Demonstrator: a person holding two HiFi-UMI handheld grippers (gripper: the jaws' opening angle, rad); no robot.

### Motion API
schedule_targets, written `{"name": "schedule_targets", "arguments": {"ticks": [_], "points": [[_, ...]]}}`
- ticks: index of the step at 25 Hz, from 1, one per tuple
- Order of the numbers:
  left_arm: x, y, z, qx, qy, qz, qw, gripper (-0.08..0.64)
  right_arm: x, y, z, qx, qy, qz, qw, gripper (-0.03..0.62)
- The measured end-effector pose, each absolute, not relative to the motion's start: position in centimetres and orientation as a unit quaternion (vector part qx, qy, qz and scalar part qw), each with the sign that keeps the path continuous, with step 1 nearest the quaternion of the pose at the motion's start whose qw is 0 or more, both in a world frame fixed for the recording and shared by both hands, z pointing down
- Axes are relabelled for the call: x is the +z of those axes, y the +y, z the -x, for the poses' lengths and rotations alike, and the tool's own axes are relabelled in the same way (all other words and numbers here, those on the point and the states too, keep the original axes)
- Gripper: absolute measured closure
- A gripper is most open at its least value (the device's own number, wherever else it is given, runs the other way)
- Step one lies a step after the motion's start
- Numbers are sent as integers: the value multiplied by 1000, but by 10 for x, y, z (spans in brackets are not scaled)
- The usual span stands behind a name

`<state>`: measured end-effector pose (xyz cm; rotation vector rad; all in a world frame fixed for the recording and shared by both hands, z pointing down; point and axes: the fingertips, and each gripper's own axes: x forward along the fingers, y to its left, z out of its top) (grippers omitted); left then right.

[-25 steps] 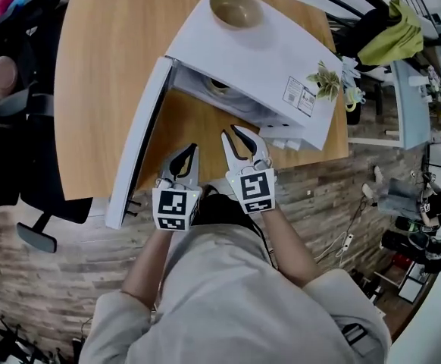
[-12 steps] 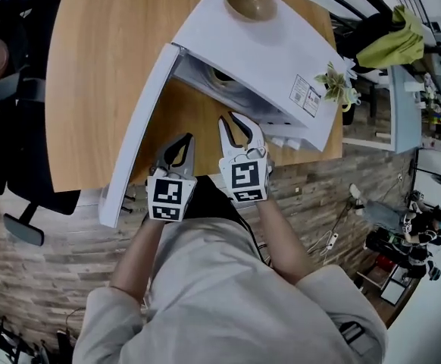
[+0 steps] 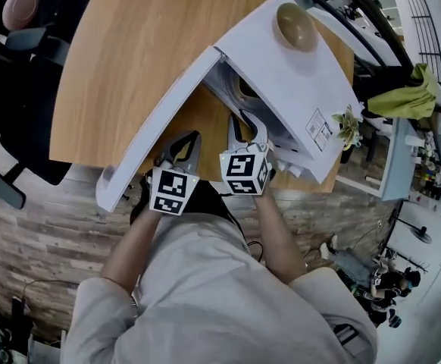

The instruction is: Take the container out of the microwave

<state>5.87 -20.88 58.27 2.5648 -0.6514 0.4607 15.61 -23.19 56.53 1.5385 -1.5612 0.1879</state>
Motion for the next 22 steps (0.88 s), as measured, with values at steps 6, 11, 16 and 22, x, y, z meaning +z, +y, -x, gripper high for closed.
{"name": "schedule_targets", "arguments": {"ticks": [6, 11, 16, 22], "points": [[590, -214, -60, 170, -252, -922, 238, 557, 575, -240, -161, 57, -636, -599, 484, 508], [595, -216, -60, 170, -267, -916, 247, 557, 582, -246, -163, 20, -640, -571, 514, 506], [597, -221, -60, 171, -279, -911, 249, 557, 584, -254, -172, 11, -635, -569, 522, 505], [601, -225, -64, 175, -289, -907, 250, 557, 588, -261, -180, 4, -633, -562, 531, 505]]}}
